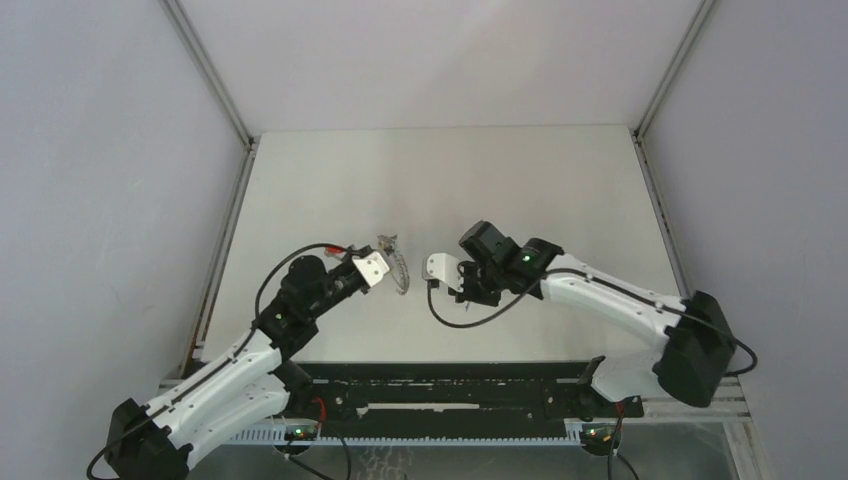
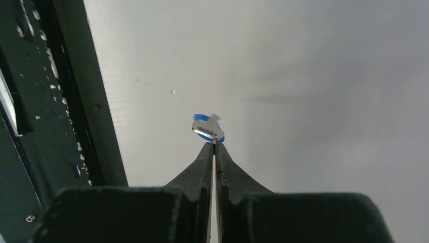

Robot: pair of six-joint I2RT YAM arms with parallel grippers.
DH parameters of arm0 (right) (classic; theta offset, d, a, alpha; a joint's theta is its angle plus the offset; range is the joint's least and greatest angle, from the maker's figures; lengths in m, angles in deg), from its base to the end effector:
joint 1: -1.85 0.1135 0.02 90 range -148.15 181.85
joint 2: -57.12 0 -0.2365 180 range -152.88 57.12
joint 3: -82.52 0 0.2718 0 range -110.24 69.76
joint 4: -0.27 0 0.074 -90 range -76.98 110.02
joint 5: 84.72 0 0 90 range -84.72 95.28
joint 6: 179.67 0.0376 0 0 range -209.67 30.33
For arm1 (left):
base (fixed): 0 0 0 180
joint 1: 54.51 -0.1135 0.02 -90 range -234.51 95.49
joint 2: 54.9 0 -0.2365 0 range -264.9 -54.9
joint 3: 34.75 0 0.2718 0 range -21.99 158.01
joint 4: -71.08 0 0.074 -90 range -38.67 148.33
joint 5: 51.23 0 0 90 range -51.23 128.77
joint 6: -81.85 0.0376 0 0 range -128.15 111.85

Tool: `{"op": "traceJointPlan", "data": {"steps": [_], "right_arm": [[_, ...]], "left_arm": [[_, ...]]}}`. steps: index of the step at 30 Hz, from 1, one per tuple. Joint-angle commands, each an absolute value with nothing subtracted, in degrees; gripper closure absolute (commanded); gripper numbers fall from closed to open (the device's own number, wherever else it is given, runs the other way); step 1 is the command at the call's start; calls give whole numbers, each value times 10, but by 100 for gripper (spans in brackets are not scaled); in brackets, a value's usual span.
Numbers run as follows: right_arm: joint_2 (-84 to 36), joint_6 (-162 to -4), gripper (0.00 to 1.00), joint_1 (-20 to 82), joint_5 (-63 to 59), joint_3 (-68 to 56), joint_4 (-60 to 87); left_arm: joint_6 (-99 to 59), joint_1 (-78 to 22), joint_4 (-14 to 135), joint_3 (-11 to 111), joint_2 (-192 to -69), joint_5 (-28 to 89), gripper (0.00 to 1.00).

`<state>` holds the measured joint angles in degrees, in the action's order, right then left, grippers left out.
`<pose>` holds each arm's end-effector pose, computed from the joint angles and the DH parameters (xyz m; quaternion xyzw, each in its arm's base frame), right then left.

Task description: Put the keys on the keyring

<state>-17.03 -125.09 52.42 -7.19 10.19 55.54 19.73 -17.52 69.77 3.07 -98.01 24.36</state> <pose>0.1762 0.2270 0.2394 -0.6726 0.6763 0.1404 0.2654 0.1762 -0.1445 0.2374 0.4677 0.5804 -0.1458 0.6505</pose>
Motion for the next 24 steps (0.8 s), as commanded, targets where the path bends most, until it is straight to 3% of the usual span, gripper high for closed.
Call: {"op": "traceJointPlan", "data": {"steps": [1, 14, 24], "right_arm": [[-247, -1222, 100, 520, -32, 77, 594], [-481, -1248, 100, 493, -59, -27, 562], [-527, -1254, 98, 490, -74, -59, 541]], "left_arm": [[158, -178, 775, 25, -955, 365, 100], [144, -195, 809, 0, -924, 410, 100], [143, -197, 810, 0, -927, 409, 100]]}}
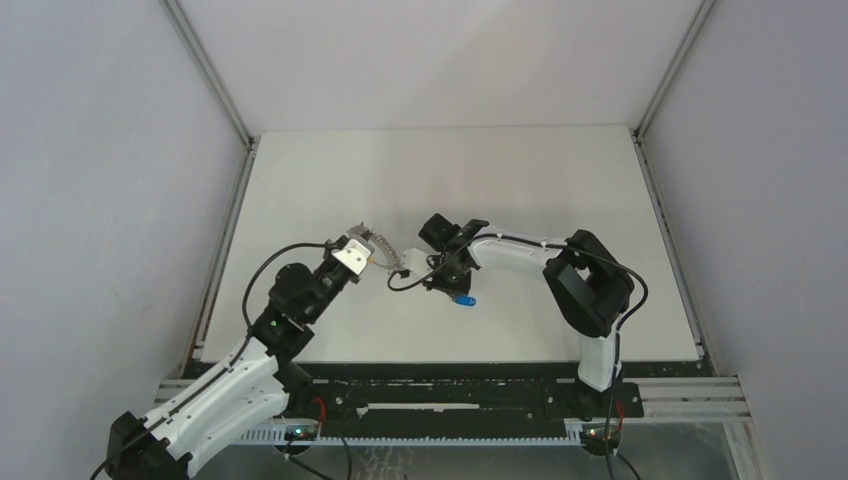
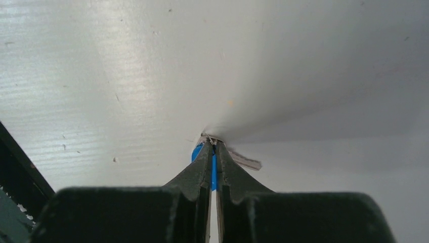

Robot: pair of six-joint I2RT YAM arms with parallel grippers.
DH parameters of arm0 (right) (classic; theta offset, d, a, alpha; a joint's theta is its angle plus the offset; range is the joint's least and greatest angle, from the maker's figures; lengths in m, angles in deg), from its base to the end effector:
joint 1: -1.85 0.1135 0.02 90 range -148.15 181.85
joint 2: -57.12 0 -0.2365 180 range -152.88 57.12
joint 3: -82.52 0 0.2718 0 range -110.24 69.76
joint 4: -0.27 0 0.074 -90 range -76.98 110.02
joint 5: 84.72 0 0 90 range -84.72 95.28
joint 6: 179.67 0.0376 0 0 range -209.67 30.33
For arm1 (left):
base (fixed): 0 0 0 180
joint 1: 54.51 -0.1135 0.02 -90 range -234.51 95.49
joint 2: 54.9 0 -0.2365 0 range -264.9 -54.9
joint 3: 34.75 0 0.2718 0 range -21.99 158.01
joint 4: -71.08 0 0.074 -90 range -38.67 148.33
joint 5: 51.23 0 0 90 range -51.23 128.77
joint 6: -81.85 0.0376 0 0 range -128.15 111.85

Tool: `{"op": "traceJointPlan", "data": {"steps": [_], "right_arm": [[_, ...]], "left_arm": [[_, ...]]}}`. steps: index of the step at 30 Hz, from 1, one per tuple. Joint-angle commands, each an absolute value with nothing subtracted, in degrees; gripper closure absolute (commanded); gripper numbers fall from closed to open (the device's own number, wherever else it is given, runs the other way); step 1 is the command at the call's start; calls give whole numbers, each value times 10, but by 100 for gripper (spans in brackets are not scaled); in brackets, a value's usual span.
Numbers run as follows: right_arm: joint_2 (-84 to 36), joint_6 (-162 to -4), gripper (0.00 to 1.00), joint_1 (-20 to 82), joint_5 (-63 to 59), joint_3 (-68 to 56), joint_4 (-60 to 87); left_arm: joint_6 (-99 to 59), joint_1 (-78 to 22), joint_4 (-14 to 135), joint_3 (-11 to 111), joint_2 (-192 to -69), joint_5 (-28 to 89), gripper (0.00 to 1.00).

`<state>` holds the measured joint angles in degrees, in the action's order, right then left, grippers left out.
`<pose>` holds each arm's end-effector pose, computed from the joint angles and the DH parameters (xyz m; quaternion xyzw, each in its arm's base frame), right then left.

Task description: Put the keys on the keyring

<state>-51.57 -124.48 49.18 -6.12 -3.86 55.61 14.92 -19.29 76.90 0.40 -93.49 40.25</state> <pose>0.2460 0.2778 0.1261 -0.6580 0.7388 0.1098 0.0956 0.1786 -0.1249 0.2493 0.3290 0.6091 -0.0675 0.7185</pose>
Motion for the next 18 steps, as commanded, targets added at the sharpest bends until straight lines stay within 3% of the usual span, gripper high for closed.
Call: {"op": "traceJointPlan", "data": {"steps": [1, 8, 18], "right_arm": [[-526, -1254, 97, 490, -76, -59, 542], [-489, -1250, 77, 489, -108, -59, 538], [-390, -1236, 70, 485, -126, -32, 547]], "left_arm": [[143, -197, 810, 0, -926, 409, 100], [141, -197, 810, -1, -925, 408, 100], [136, -197, 808, -1, -918, 405, 100]]}}
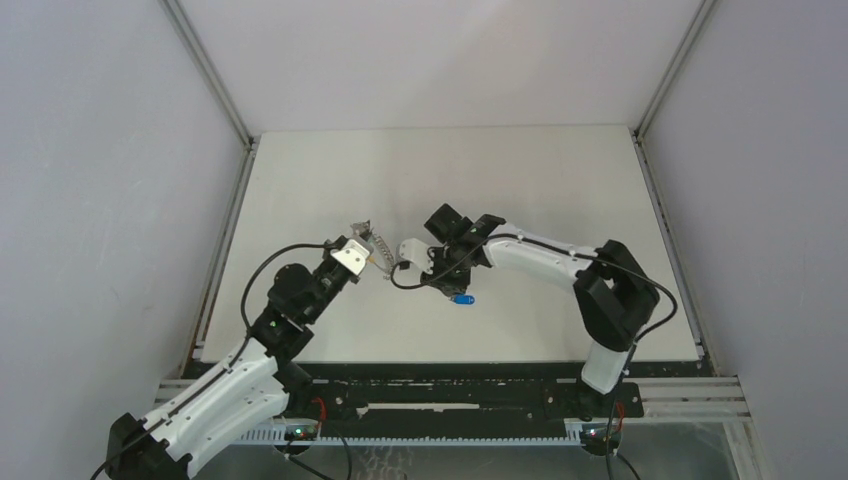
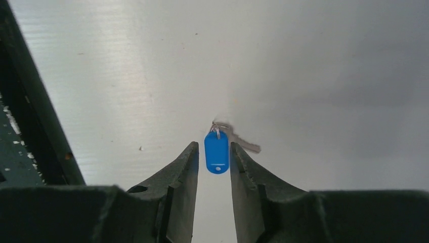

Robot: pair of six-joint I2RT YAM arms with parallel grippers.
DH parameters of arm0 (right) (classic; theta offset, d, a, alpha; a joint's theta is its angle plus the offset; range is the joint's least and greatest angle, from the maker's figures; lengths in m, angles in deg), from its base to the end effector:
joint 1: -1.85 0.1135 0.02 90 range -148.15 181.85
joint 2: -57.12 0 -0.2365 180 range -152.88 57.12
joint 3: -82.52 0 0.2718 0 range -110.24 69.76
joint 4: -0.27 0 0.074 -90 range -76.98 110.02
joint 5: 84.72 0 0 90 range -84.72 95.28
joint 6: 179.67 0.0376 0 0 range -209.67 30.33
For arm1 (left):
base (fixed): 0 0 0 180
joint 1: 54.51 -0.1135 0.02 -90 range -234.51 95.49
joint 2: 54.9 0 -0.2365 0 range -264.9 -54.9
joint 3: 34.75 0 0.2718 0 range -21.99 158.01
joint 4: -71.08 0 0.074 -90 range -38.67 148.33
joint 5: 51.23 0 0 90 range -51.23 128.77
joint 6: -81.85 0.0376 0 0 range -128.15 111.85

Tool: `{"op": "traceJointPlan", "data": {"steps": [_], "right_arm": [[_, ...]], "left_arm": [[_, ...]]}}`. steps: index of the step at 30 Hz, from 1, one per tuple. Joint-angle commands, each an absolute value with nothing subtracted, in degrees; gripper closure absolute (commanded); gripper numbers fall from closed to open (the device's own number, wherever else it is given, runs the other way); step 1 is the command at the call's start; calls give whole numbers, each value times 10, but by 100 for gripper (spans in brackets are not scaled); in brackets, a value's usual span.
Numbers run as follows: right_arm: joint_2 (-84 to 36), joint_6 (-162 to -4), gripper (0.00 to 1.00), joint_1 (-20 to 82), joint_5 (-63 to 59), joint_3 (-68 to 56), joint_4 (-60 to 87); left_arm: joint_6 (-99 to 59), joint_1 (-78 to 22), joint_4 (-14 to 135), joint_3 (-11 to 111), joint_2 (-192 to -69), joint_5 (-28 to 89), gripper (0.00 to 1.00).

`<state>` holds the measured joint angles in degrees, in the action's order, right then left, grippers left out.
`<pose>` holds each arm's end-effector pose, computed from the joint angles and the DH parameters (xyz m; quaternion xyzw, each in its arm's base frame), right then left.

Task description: Put the keys on the keyring

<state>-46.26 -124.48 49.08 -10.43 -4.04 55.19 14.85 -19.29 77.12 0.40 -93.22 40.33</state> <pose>0.2434 0.2781 0.1603 -0.6583 0.7237 0.1511 0.1417 0.1781 -0.1245 0.2507 0.3266 0.6069 -0.0678 0.7214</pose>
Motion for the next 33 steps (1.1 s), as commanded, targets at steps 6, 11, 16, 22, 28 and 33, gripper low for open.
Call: {"op": "traceJointPlan", "data": {"steps": [6, 11, 16, 22, 28, 33], "right_arm": [[-291, -1192, 70, 450, -221, 25, 486], [-233, -1144, 0, 406, -345, 62, 437], [-142, -1087, 0, 390, -341, 140, 330], [-41, -993, 0, 385, -292, 230, 191], [40, -882, 0, 376, -245, 331, 45], [28, -908, 0, 359, -243, 343, 63]], "left_arm": [[128, -197, 810, 1, -917, 395, 100], [114, -197, 810, 5, -916, 386, 100], [93, -197, 806, 6, -906, 384, 100], [77, -197, 794, 12, -900, 383, 100], [70, -197, 789, 14, -896, 379, 100], [67, -197, 794, 9, -893, 377, 100]]}}
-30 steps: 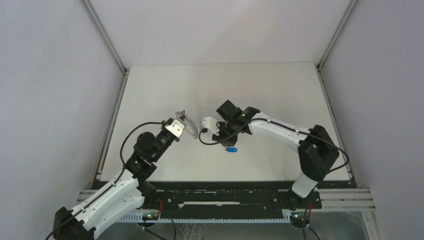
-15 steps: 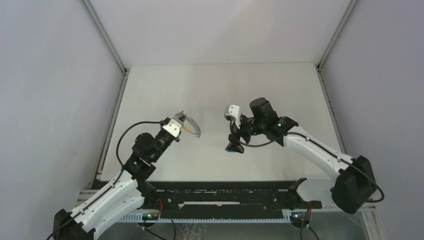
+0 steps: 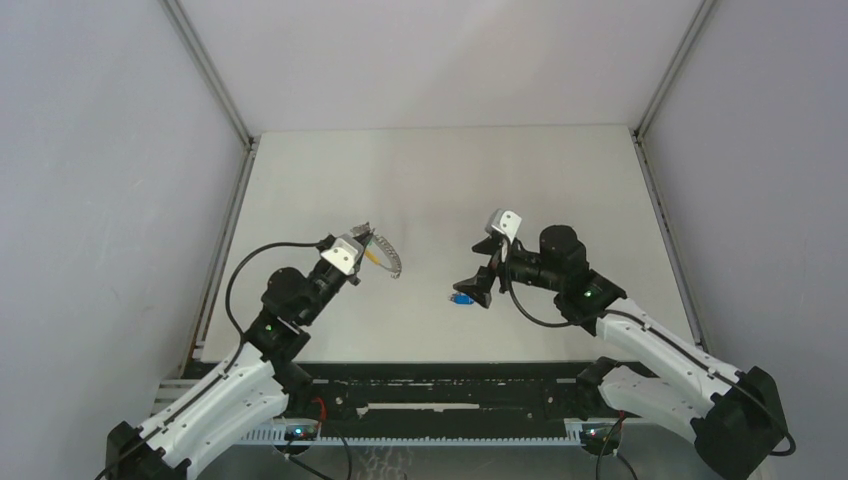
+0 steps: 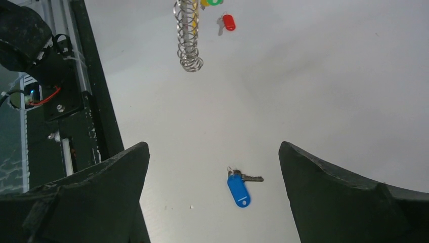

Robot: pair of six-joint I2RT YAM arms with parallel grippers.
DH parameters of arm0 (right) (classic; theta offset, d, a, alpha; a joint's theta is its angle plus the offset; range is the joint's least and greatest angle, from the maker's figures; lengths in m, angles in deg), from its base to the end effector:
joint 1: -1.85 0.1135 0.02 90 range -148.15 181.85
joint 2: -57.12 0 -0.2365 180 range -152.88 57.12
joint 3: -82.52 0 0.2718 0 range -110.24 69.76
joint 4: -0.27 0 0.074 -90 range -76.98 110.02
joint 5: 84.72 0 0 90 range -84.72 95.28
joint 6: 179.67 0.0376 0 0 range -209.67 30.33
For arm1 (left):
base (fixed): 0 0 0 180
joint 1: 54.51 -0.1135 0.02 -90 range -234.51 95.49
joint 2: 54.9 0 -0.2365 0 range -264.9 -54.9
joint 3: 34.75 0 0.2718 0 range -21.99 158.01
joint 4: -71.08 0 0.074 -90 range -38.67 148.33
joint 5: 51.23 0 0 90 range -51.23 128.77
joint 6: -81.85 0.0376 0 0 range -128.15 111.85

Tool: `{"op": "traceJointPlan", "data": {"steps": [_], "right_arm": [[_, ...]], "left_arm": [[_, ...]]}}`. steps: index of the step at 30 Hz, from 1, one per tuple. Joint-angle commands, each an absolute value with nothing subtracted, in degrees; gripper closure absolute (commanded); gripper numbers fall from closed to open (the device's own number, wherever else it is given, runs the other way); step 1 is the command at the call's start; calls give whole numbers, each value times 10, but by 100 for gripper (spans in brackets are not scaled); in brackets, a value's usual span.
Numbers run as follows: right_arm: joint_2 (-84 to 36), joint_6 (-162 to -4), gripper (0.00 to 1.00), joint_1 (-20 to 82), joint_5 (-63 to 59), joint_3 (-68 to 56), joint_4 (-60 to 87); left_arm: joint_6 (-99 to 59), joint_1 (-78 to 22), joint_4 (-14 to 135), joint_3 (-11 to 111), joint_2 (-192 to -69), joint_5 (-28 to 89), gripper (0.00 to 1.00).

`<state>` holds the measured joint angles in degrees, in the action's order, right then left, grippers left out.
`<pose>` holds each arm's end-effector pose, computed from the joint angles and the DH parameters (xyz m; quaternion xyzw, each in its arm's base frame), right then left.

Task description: Put the keys on the keyring

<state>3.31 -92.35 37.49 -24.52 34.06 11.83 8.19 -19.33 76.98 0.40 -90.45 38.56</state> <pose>0.1947 0.1626 0.2480 -0.3994 0.6831 0.3613 0.4932 0.1719 -0.1214 0.2598 0.2934 0.6050 -0.1224 0.7300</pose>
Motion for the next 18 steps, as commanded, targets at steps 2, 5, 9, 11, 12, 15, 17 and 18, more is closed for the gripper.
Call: {"op": "traceJointPlan", "data": {"steps": [2, 5, 9, 11, 12, 15, 17, 18], "right_arm": [[10, -911, 0, 348, -269, 347, 58], [-43, -923, 0, 339, -302, 335, 68], [-143, -953, 4, 334, -316, 298, 106], [-189, -961, 10, 330, -323, 269, 130], [-213, -964, 14, 327, -321, 256, 140], [-290, -978, 30, 319, -338, 207, 185], [-331, -986, 39, 317, -346, 181, 203], [-347, -987, 41, 317, -350, 172, 207]], "left_arm": [[65, -197, 795, 7, -895, 376, 100], [65, -197, 793, 5, -899, 371, 100], [71, -197, 790, -1, -899, 371, 100], [75, -197, 788, -2, -900, 370, 100], [75, -197, 789, -2, -901, 371, 100], [80, -197, 789, -3, -902, 369, 100], [83, -198, 787, -3, -902, 369, 100], [84, -198, 786, -3, -902, 370, 100]]}}
